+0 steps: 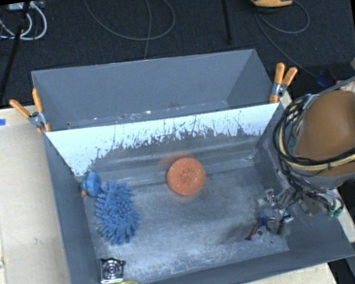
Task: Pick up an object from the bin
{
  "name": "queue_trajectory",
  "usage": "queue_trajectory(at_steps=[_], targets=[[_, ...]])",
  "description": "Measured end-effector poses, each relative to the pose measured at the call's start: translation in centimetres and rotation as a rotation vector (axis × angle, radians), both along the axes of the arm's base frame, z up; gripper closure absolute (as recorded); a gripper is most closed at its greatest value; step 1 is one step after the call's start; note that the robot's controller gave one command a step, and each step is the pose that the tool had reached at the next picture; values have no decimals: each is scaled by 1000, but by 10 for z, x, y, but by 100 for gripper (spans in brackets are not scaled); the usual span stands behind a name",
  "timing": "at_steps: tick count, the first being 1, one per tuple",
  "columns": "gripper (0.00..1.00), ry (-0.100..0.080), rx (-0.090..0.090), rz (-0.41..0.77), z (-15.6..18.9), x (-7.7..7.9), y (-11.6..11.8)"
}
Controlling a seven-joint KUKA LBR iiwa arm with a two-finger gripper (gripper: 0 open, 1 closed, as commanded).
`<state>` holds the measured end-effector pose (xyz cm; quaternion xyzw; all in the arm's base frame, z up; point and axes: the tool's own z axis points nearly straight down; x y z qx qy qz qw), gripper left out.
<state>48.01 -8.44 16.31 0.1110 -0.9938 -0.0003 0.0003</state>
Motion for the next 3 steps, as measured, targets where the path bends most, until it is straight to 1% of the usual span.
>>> queue_trajectory(at_steps=[1,2,3], targets=[[100,0,0,1,0,0,0],[100,2,1,10,24,-1,7],[100,4,1,26,84,0,5]])
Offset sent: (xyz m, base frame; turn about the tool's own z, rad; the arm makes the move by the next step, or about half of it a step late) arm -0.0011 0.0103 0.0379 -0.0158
